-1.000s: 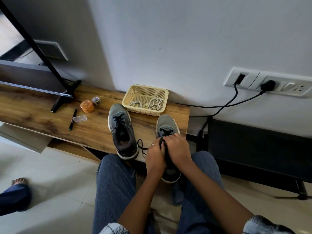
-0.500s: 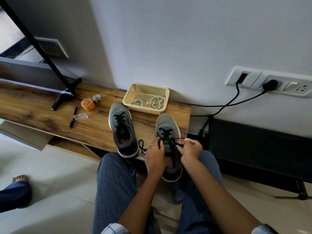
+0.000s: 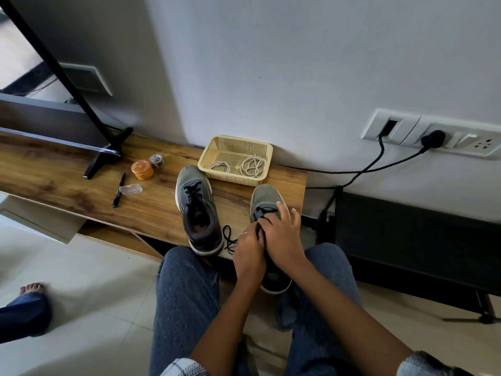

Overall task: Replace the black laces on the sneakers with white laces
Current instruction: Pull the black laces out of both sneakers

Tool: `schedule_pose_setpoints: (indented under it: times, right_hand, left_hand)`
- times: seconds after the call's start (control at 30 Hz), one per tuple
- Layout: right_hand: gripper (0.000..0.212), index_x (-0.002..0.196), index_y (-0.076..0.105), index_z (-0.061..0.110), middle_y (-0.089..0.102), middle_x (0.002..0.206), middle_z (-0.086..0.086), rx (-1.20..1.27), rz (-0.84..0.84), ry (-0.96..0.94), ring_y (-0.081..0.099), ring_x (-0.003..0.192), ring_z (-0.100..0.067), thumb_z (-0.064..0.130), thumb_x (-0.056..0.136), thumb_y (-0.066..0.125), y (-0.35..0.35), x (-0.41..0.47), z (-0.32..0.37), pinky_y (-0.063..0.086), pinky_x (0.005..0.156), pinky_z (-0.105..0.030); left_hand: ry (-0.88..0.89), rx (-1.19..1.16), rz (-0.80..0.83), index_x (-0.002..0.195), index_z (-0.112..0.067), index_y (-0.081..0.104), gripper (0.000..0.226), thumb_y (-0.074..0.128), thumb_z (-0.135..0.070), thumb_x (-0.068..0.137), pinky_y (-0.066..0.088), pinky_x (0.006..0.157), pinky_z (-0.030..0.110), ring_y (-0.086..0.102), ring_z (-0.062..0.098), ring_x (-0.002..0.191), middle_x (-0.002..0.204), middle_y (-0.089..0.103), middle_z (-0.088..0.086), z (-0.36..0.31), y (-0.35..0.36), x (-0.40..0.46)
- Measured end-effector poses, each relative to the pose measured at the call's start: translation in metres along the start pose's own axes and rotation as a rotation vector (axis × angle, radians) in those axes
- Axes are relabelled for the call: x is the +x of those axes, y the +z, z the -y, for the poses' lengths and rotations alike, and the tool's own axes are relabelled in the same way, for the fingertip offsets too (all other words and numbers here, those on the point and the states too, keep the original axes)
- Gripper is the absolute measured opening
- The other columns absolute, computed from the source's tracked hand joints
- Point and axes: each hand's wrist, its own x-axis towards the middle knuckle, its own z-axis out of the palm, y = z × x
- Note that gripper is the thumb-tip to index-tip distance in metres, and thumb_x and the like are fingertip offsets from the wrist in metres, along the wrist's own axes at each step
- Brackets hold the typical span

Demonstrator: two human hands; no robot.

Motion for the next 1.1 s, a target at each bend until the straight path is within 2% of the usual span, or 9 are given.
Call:
schedule_pose_setpoints:
  times: [0.07,0.2,0.4,0.63,0.8,0.87,0.97,1.03,1.1]
  right_hand:
    - [0.007,0.083,0.072,0.02,0.069,0.084,0.002,-0.026,-0.028,-0.037,0.061,0.107,-0.03,0.024,0.078,0.072,0.005,-0.001,-0.004,0.037,0.097,-0.053]
    - [0.039,0.07,0.068,0.019,0.063,0.07,0.005,-0.05,-0.071,-0.081,0.061,0.08,-0.021,0.028,0.085,0.033,0.003,0.003,-0.007,0.03,0.085,-0.037]
    - [0.009,0.071,0.065,0.009,0.06,0.073,-0.006,0.142,0.059,-0.048,0.059,0.07,-0.024,0.008,0.073,0.073,-0.001,0.003,-0.007,0.047,0.053,-0.033]
    - [0.015,0.077,0.06,0.007,0.055,0.083,-0.002,0.703,-0.082,0.576,0.053,0.077,-0.014,0.006,0.091,0.055,-0.007,0.001,-0.009,0.043,0.069,-0.022]
    - [0.011,0.089,0.058,-0.001,0.054,0.076,-0.011,1.388,-0.257,1.408,0.059,0.072,-0.021,-0.002,0.094,0.05,-0.01,0.003,-0.012,0.06,0.069,-0.039]
    - [0.011,0.088,0.056,0.001,0.051,0.076,-0.011,1.488,-0.278,1.509,0.057,0.074,-0.023,-0.002,0.095,0.049,-0.015,0.006,-0.012,0.057,0.075,-0.043]
    - [0.007,0.097,0.057,0.01,0.057,0.103,-0.008,0.889,-0.073,1.174,0.056,0.102,-0.026,0.01,0.094,0.051,-0.022,0.01,-0.011,0.048,0.075,-0.036]
    - [0.029,0.117,0.053,0.016,0.049,0.123,-0.003,0.441,-0.051,0.828,0.045,0.118,-0.024,0.012,0.088,0.054,-0.026,0.008,-0.012,0.045,0.089,-0.039]
    - [0.042,0.126,0.049,0.018,0.048,0.126,0.0,0.316,-0.099,0.525,0.038,0.124,-0.023,0.013,0.085,0.056,-0.031,0.011,-0.009,0.037,0.1,-0.044]
  left_hand:
    - [0.003,0.001,-0.002,0.128,-0.021,0.054,0.035,0.036,-0.035,0.102,0.037,0.072,0.028,0.059,0.021,0.101,0.112,0.065,0.003,0.0,0.0,0.001]
    - [0.016,0.017,0.003,0.128,-0.021,0.053,0.035,0.036,-0.036,0.101,0.041,0.072,0.03,0.06,0.021,0.101,0.112,0.065,0.002,-0.001,0.001,-0.001]
    - [-0.003,0.06,-0.013,0.129,-0.023,0.053,0.036,0.036,-0.037,0.101,0.037,0.073,0.028,0.058,0.021,0.105,0.115,0.064,0.002,0.001,-0.002,0.0]
    - [-0.009,0.143,-0.024,0.129,-0.022,0.054,0.037,0.035,-0.037,0.101,0.04,0.074,0.031,0.058,0.022,0.105,0.116,0.064,0.004,0.002,-0.004,0.004]
    - [-0.008,0.118,-0.061,0.131,-0.02,0.055,0.037,0.038,-0.033,0.101,0.041,0.077,0.03,0.057,0.021,0.109,0.121,0.064,0.003,0.004,-0.008,0.004]
    - [-0.004,0.119,-0.058,0.132,-0.02,0.055,0.037,0.038,-0.032,0.101,0.042,0.078,0.03,0.058,0.021,0.109,0.122,0.063,0.003,0.004,-0.007,0.004]
    - [-0.01,0.144,-0.049,0.132,-0.022,0.054,0.036,0.037,-0.033,0.101,0.042,0.076,0.031,0.058,0.022,0.108,0.12,0.063,0.004,0.008,-0.009,0.006]
    - [0.005,0.162,-0.049,0.132,-0.021,0.054,0.036,0.038,-0.032,0.101,0.043,0.076,0.031,0.058,0.022,0.108,0.12,0.064,0.003,0.008,-0.011,0.006]
    - [0.022,0.154,-0.041,0.132,-0.02,0.054,0.036,0.039,-0.032,0.101,0.043,0.078,0.031,0.058,0.021,0.109,0.121,0.063,0.003,0.007,-0.011,0.006]
